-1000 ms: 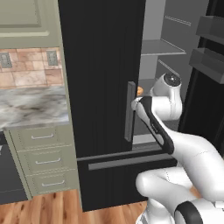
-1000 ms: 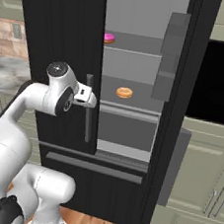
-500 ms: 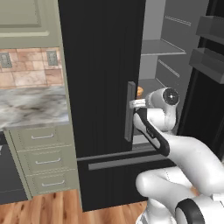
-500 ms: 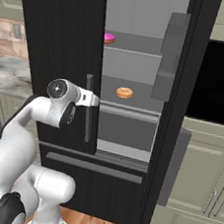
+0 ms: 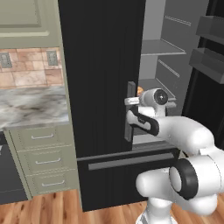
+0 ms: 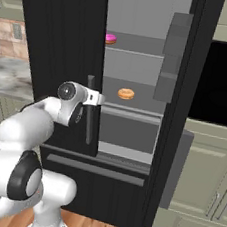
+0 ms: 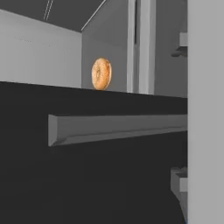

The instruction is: Take the donuts from the fridge and place them on the empty tray on the dining counter.

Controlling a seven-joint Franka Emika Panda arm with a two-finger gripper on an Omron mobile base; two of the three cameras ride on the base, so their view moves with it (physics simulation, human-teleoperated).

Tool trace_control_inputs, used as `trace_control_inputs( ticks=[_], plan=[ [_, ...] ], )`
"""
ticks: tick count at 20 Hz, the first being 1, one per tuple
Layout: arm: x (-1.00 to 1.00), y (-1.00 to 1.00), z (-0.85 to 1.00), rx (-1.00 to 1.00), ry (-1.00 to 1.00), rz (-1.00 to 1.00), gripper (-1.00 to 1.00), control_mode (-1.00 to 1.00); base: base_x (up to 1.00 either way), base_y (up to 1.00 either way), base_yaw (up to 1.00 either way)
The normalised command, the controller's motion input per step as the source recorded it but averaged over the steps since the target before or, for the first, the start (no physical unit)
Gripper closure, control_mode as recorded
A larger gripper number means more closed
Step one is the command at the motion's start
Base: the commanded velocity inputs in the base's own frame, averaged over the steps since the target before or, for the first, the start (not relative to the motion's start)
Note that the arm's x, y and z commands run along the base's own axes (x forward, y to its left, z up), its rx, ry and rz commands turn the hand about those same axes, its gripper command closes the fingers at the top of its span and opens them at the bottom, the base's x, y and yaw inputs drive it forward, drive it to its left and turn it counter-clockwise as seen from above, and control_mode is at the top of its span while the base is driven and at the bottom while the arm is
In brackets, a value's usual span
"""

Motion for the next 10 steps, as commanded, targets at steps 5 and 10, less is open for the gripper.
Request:
trace_control_inputs(
  ticks=[5, 10],
  plan=[
    [0.8, 0.0, -0.04, 0.0, 0.01, 0.0, -1.0, -1.0, 0.0, 0.0, 0.0],
    [0.78, 0.0, -0.19, 0.0, 0.0, 0.0, -1.0, -1.0, 0.0, 0.0, 0.0]
  ],
)
